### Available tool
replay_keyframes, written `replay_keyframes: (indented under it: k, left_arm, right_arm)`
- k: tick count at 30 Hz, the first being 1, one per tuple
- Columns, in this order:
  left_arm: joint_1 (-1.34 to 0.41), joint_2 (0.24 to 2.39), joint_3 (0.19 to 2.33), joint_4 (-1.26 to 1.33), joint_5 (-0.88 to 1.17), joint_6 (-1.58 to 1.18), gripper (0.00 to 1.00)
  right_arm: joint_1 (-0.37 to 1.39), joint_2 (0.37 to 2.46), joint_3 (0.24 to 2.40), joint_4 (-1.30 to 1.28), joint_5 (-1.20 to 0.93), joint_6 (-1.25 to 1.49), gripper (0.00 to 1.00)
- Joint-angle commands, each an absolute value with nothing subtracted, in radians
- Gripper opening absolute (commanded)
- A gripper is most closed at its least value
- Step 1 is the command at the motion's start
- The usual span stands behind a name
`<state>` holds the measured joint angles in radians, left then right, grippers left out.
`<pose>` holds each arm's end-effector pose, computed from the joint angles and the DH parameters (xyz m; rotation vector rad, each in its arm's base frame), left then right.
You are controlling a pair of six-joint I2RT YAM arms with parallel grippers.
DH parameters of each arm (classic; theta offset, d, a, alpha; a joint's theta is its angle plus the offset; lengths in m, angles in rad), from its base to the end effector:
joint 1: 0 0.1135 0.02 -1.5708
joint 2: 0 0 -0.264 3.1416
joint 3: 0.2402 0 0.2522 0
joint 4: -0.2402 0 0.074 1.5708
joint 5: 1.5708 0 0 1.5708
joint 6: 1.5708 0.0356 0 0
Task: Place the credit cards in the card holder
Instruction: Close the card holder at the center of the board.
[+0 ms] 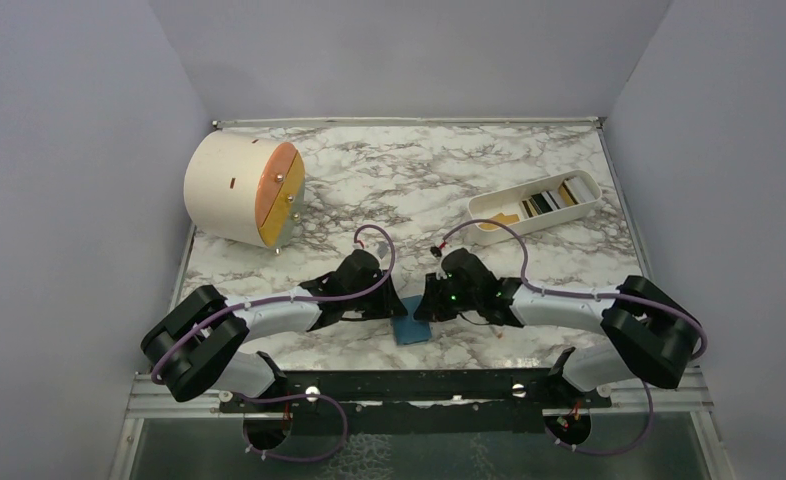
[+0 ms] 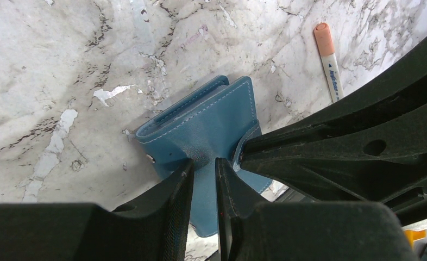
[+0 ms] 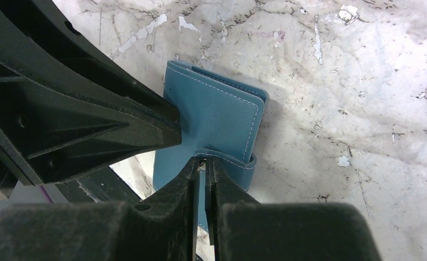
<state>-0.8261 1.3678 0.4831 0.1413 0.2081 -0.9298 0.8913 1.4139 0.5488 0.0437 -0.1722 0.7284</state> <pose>0.1630 -0.1877 0.1469 -0.0155 2.5730 -1.0397 0.1571 0.2042 0.1469 -0.2996 2.5850 0.8955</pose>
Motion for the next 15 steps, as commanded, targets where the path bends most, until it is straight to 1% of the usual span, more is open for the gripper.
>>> replay_keyframes:
  k: [1, 6, 15]
  left_arm:
    - [-0.837, 1.383, 0.456, 0.105, 0.182, -0.93, 0.24]
    - [-0.838, 1.383, 0.454, 0.106, 0.182, -0.931, 0.24]
    - [-0.838, 1.389, 0.441, 0.115, 0.181, -0.936, 0.24]
  right_arm:
    - [0.924, 1.476, 0.56, -0.049, -0.111, 0.697, 0.09]
    - [0.934, 1.503, 0.58, -0.089, -0.086, 0.691, 0.08]
    - [0.951, 1.585, 0.651, -0.235, -0.003, 0.658, 0.08]
